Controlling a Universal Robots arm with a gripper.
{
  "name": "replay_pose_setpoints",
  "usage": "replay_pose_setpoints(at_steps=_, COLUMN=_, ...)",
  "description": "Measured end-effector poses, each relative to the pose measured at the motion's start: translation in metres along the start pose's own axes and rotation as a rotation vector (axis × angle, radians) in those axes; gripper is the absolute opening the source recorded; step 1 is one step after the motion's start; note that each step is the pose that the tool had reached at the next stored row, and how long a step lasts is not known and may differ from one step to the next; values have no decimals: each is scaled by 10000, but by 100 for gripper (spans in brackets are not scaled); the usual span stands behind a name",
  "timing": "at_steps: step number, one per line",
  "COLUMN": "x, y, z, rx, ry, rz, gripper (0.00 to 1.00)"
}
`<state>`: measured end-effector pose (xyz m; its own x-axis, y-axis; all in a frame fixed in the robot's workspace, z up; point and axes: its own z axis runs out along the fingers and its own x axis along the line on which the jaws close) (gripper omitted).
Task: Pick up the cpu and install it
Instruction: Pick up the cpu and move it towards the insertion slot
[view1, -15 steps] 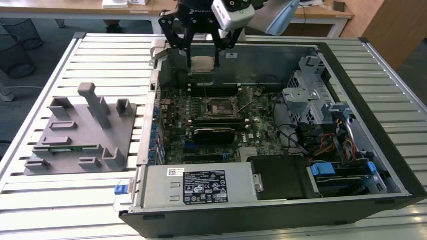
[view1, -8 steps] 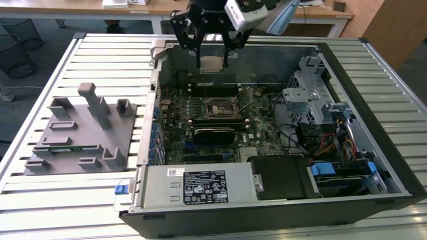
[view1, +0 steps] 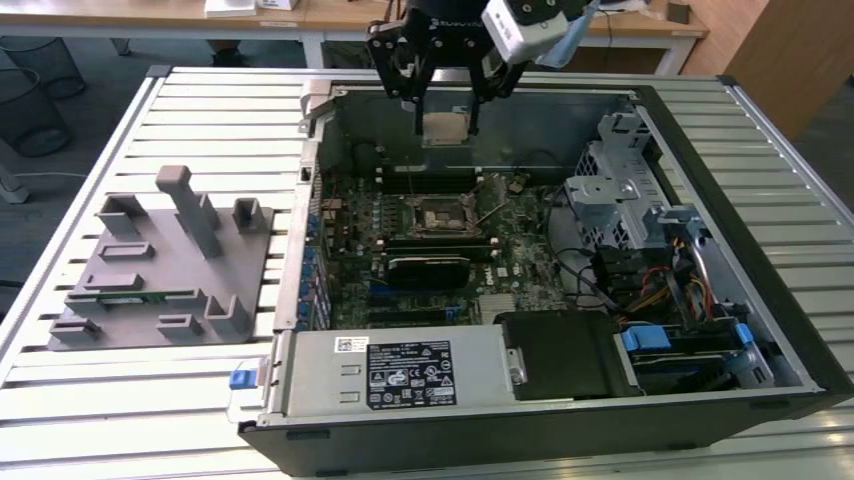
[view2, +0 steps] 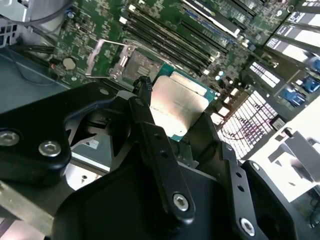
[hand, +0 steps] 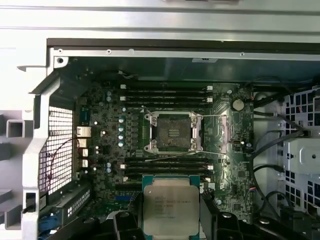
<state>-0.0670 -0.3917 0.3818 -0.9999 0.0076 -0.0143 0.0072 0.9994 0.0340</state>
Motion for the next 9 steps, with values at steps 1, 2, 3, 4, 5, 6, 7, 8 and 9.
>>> replay_pose_setpoints(at_steps=1, x=-22, y=0, z=0, rx=1, ry=1, rz=1, gripper=54)
replay_pose_setpoints(at_steps=2, x=-38, y=1, z=0, rx=1, ry=1, rz=0, gripper=54)
replay_pose_setpoints(at_steps=3, x=-55, y=2, z=1, rx=1, ry=1, rz=0, gripper=54)
replay_pose_setpoints(at_steps=4, x=-71, y=4, z=1, rx=0, ry=0, rz=-1, gripper=54)
replay_pose_setpoints(at_steps=5, x=-83, y=10, z=1, rx=0, ry=1, rz=-2, gripper=54)
replay_pose_setpoints(at_steps=6, x=-91, y=24, z=3, rx=0, ry=0, rz=-1, gripper=54)
replay_pose_setpoints(at_steps=7, x=-94, y=44, z=5, rx=0, ry=-1, rz=1, gripper=54)
replay_pose_setpoints(at_steps=8, x=-98, y=59, z=7, rx=1, ry=0, rz=0, gripper=54)
replay_pose_setpoints(at_steps=9, x=-101, y=67, z=9, rx=1, ry=1, rz=-2, gripper=54)
